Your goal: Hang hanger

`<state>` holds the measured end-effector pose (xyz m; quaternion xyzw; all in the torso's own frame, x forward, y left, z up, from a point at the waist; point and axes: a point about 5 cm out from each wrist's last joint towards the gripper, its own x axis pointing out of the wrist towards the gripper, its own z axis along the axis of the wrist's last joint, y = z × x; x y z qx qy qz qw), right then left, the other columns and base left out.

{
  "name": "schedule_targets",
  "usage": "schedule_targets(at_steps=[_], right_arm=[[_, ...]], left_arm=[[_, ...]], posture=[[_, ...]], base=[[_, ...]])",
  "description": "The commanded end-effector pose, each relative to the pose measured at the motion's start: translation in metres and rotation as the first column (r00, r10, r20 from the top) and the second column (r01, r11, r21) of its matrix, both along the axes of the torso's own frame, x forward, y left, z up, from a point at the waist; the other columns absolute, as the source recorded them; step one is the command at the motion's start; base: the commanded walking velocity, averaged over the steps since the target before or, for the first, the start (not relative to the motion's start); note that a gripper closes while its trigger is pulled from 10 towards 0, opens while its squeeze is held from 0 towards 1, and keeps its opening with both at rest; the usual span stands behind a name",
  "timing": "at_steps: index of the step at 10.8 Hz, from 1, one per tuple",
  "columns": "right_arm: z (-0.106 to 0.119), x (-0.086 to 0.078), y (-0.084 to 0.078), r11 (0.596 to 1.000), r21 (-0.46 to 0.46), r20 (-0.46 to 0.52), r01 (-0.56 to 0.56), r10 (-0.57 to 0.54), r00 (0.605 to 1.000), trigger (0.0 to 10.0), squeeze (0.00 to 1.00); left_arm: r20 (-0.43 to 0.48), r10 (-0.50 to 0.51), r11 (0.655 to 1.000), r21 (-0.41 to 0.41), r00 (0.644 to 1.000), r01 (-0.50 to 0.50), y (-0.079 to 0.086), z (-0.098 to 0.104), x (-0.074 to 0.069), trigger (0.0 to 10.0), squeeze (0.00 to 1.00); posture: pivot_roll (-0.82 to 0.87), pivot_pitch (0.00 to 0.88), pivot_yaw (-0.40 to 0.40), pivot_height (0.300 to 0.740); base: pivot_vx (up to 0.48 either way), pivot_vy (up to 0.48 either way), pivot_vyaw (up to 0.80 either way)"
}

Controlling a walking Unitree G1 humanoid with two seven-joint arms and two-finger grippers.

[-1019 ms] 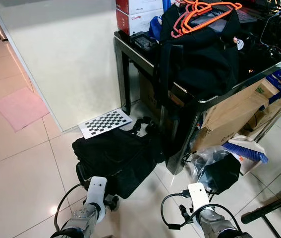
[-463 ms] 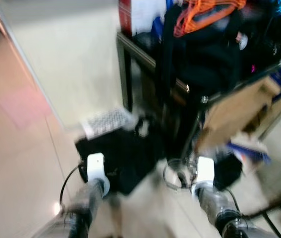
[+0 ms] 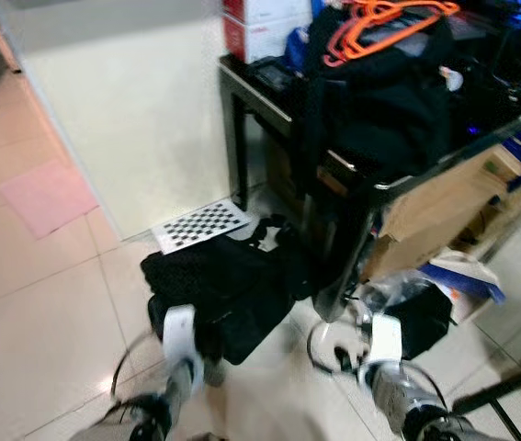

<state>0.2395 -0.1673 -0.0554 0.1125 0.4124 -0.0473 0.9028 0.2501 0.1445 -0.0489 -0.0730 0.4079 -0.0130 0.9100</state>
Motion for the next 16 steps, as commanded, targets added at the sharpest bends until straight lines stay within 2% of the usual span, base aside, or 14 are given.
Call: schedule_targets(at_steps=[1, 2, 3, 4, 5, 6, 7, 8, 9, 10, 12, 13, 15, 16], right_arm=[[0.019, 0.024, 0.000, 1.000, -0.020, 0.137, -0.003, 0.006, 0.991, 10.0, 0.00], [0.041, 0.045, 0.000, 0.998, -0.057, 0.301, -0.024, 0.040, 0.953, 10.0, 0.00], [0.062, 0.058, 0.003, 0.994, -0.095, 0.444, -0.045, 0.083, 0.892, 10.0, 0.00], [0.096, 0.065, 0.007, 0.990, -0.132, 0.631, -0.043, 0.117, 0.767, 10.0, 0.00], [0.108, 0.060, 0.010, 0.985, -0.163, 0.703, -0.049, 0.151, 0.695, 10.0, 0.00], [0.098, 0.055, 0.009, 0.983, -0.181, 0.681, -0.043, 0.157, 0.715, 10.0, 0.00], [0.100, 0.054, 0.005, 0.989, -0.150, 0.685, -0.001, 0.104, 0.721, 10.0, 0.00], [0.112, 0.052, 0.001, 0.995, -0.091, 0.718, 0.041, 0.037, 0.695, 10.0, 1.00], [0.126, 0.047, -0.002, 0.997, -0.056, 0.758, 0.057, 0.006, 0.652, 10.0, 1.00], [0.127, 0.042, -0.009, 0.996, -0.024, 0.766, 0.082, -0.035, 0.642, 10.0, 1.00], [0.117, 0.041, -0.017, 0.990, -0.022, 0.729, 0.139, -0.079, 0.680, 10.0, 1.00], [0.120, 0.039, -0.015, 0.986, -0.120, 0.734, 0.112, 0.012, 0.679, 10.0, 1.00], [0.117, 0.041, -0.019, 0.984, -0.138, 0.722, 0.113, 0.022, 0.691, 10.0, 1.00], [0.118, 0.042, -0.019, 0.986, -0.135, 0.726, 0.099, 0.030, 0.687, 10.0, 1.00]], left_arm=[[0.144, -0.093, 0.995, 0.039, 0.985, 0.089, -0.005, 0.020, 0.023, 10.0, 0.00], [0.293, -0.116, 0.993, 0.017, 0.949, 0.116, -0.007, 0.039, 0.039, 10.0, 0.00], [0.427, -0.141, 0.990, 0.044, 0.893, 0.135, -0.005, 0.058, 0.049, 10.0, 0.00], [0.640, -0.197, 0.980, 0.111, 0.743, 0.165, -0.009, 0.100, 0.058, 10.0, 0.00], [0.753, -0.233, 0.969, 0.126, 0.615, 0.214, -0.019, 0.131, 0.056, 10.0, 0.00], [0.742, -0.220, 0.972, 0.108, 0.634, 0.210, -0.019, 0.125, 0.055, 10.0, 0.00], [0.699, -0.228, 0.974, 0.156, 0.677, 0.167, -0.013, 0.116, 0.052, 10.0, 0.00], [0.738, -0.222, 0.975, 0.156, 0.637, 0.159, -0.010, 0.129, 0.045, 10.0, 0.45], [0.791, -0.222, 0.974, 0.156, 0.570, 0.162, -0.008, 0.147, 0.036, 10.0, 1.00], [0.827, -0.223, 0.974, 0.169, 0.517, 0.149, -0.009, 0.161, 0.028, 10.0, 1.00], [0.820, -0.188, 0.982, 0.155, 0.541, 0.107, -0.009, 0.157, 0.029, 10.0, 1.00], [0.825, -0.173, 0.985, 0.151, 0.538, 0.085, -0.003, 0.163, 0.028, 10.0, 1.00], [0.816, -0.160, 0.987, 0.148, 0.556, 0.066, 0.002, 0.160, 0.025, 10.0, 1.00], [0.818, -0.163, 0.986, 0.151, 0.552, 0.067, 0.001, 0.161, 0.024, 10.0, 1.00]], posture=[[-0.03, 0.000, 0.068, 0.740], [-0.03, 0.000, 0.068, 0.740], [-0.02, 0.000, 0.073, 0.740], [-0.02, 0.000, 0.071, 0.740], [-0.02, 0.000, 0.065, 0.740], [-0.01, 0.000, 0.065, 0.740], [-0.01, 0.000, 0.064, 0.740], [0.00, 0.000, 0.059, 0.740], [0.00, 0.000, 0.052, 0.740], [0.00, 0.000, 0.051, 0.740], [0.01, 0.000, 0.046, 0.740], [0.01, 0.000, 0.046, 0.740], [0.02, 0.000, 0.040, 0.740], [0.02, 0.000, 0.036, 0.740]], base=[[0.000, 0.000, 0.00], [0.000, 0.000, 0.00], [0.000, 0.000, 0.00], [0.000, 0.000, 0.00], [0.000, 0.000, 0.00], [0.000, 0.000, 0.00], [0.000, 0.000, 0.00], [0.000, 0.000, 0.00], [0.000, 0.000, 0.00], [0.000, 0.000, 0.00], [0.000, 0.000, 0.00], [0.000, 0.000, 0.00], [0.000, 0.000, 0.00], [0.000, 0.000, 0.00]])
